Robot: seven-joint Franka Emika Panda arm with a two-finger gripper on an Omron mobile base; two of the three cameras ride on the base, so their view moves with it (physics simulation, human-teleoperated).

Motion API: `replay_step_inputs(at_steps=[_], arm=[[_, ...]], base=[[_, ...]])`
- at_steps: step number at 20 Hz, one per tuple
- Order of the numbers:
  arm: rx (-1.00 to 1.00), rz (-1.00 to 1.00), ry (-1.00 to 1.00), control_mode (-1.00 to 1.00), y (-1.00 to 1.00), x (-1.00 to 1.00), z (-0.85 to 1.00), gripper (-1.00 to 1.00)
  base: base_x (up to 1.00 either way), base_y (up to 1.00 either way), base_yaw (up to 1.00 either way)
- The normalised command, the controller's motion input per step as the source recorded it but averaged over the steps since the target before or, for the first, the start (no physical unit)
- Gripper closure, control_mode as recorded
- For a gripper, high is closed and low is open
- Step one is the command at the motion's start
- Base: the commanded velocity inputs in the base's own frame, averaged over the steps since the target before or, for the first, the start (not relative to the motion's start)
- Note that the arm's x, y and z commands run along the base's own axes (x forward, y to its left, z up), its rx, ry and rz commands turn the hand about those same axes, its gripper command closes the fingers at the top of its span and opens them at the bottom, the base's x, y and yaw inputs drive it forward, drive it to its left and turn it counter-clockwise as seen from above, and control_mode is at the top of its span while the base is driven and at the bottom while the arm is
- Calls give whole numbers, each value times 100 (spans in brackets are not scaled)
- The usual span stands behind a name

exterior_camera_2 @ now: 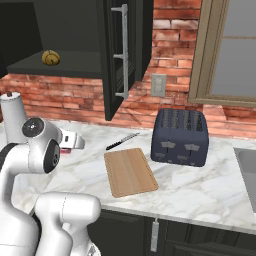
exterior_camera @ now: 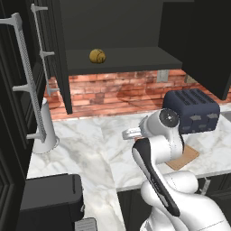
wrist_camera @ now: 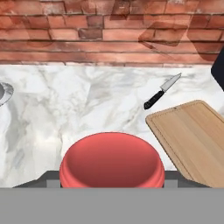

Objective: Pick the bread, place it on the cutting board, pick the jam, place it on the counter, and close the cabinet.

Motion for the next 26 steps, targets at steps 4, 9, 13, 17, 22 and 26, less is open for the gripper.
replay_step_inputs(at_steps=[4, 9, 13, 17, 22, 26], arm=[[0, -4, 0, -100, -12, 35, -25, 100], [0, -4, 0, -100, -5, 38, -27, 100], [0, -2, 0, -100, 0, 32, -30, 100], [0, -1, 0, -100, 0, 37, -30, 100], [0, -1, 0, -100, 0, 31, -26, 100], [0, 0, 1, -100, 0, 29, -29, 100]], base=[[0, 0, 0], [0, 0, 0], [0, 0, 0], [0, 0, 0], [0, 0, 0], [0, 0, 0]])
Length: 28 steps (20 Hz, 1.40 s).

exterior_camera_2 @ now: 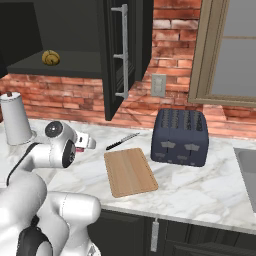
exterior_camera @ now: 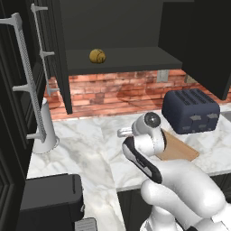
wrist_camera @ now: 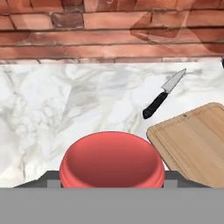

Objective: Pick the bread, place it on the cutting board, pick the jam, place it on the counter, and close the cabinet.

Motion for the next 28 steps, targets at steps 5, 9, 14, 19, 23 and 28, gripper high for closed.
replay_step_inputs(at_steps=[5, 9, 14, 19, 23, 28], arm=[[0, 0, 0, -100, 0, 25, -33, 100], [0, 0, 1, -100, 0, 20, -35, 100], [0, 0, 3, -100, 0, 9, -35, 100], [0, 0, 3, -100, 0, 0, -30, 100], [0, 0, 3, -100, 0, 0, -17, 100], [0, 0, 1, -100, 0, 0, -18, 100]], base=[[0, 0, 0], [0, 0, 0], [0, 0, 0], [0, 0, 0], [0, 0, 0], [0, 0, 0]])
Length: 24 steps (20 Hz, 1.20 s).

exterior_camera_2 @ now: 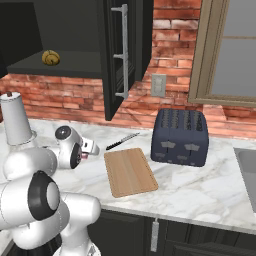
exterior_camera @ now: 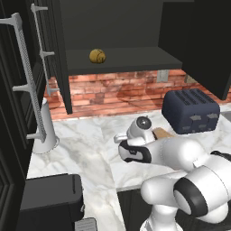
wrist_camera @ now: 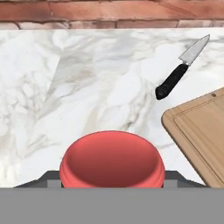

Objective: Pick the bread, place it on the cutting board, pick the jam, place it on the counter, and close the cabinet.

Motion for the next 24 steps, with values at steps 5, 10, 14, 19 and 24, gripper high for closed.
replay_step_inputs(at_steps=[5, 10, 14, 19, 24], arm=[[-2, 0, 0, -100, 0, 0, -27, 100], [-4, 0, -2, -100, 0, 0, -31, 100], [-2, 0, -4, -100, 0, 0, -31, 100], [0, 0, -6, -100, 0, 0, -30, 100], [0, 0, -4, -100, 0, 0, -17, 100]], base=[[0, 0, 0], [0, 0, 0], [0, 0, 0], [0, 0, 0], [0, 0, 0]])
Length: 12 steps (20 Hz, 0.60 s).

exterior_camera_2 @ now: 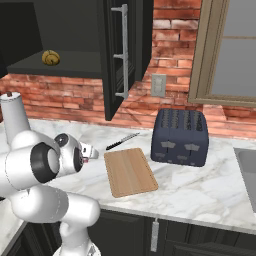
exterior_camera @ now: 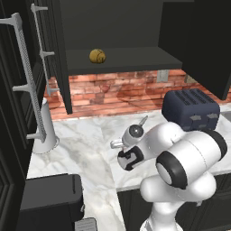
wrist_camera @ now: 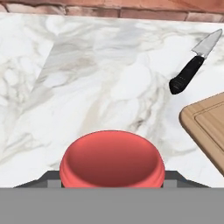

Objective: Pick the bread, place it on the cutting board, pick the jam, place it on the counter, and close the cabinet.

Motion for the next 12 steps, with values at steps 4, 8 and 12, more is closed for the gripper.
replay_step_inputs(at_steps=[4, 8, 12], arm=[[0, 0, -4, -100, 0, 0, -18, 100], [0, 0, -2, -100, 0, 0, -14, 100], [0, 0, 0, -100, 0, 0, -2, 100]], base=[[0, 0, 0], [0, 0, 0], [0, 0, 0]])
